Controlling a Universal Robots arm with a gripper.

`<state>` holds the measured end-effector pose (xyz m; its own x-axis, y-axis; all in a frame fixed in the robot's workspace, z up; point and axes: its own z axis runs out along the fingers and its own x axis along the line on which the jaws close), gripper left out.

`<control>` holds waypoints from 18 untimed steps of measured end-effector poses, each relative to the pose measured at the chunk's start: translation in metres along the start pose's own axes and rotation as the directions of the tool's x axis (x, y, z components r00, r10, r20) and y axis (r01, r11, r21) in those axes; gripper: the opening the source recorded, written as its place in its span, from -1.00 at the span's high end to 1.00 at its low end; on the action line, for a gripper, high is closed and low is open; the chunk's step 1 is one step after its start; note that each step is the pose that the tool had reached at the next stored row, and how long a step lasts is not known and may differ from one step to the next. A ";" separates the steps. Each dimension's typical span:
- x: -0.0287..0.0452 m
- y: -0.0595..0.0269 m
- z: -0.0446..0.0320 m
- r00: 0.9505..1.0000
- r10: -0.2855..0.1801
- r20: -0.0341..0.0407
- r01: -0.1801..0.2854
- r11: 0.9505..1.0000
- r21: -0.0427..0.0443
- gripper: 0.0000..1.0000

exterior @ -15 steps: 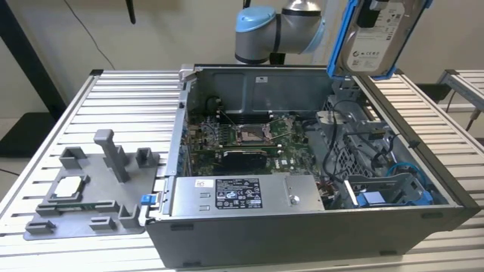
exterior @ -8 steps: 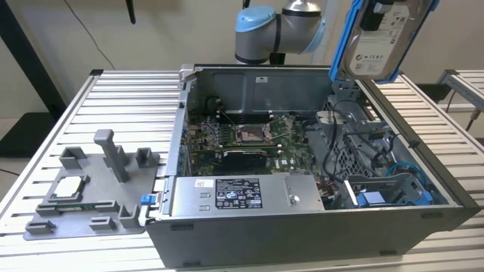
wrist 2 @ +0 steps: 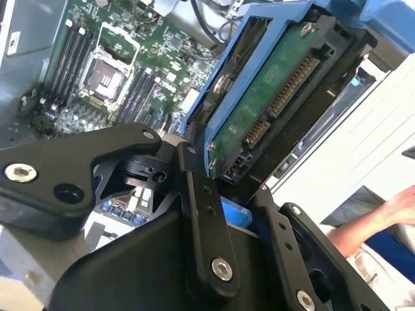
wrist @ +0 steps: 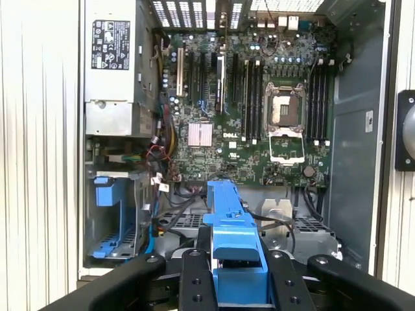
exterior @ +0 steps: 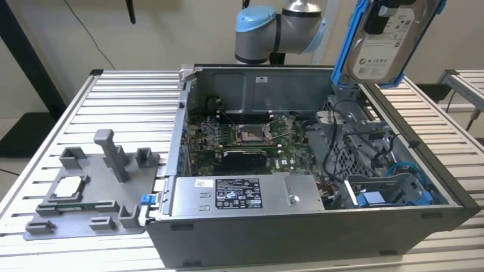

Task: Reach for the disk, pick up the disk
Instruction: 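Pick up the disk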

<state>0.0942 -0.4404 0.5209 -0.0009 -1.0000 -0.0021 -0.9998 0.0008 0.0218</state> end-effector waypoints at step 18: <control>0.0372 0.0006 0.0020 1.000 0.000 0.000 0.000 1.000 0.000 1.00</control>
<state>0.0935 -0.4777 0.5189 -0.0008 -1.0000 -0.0020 -0.9998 0.0008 0.0218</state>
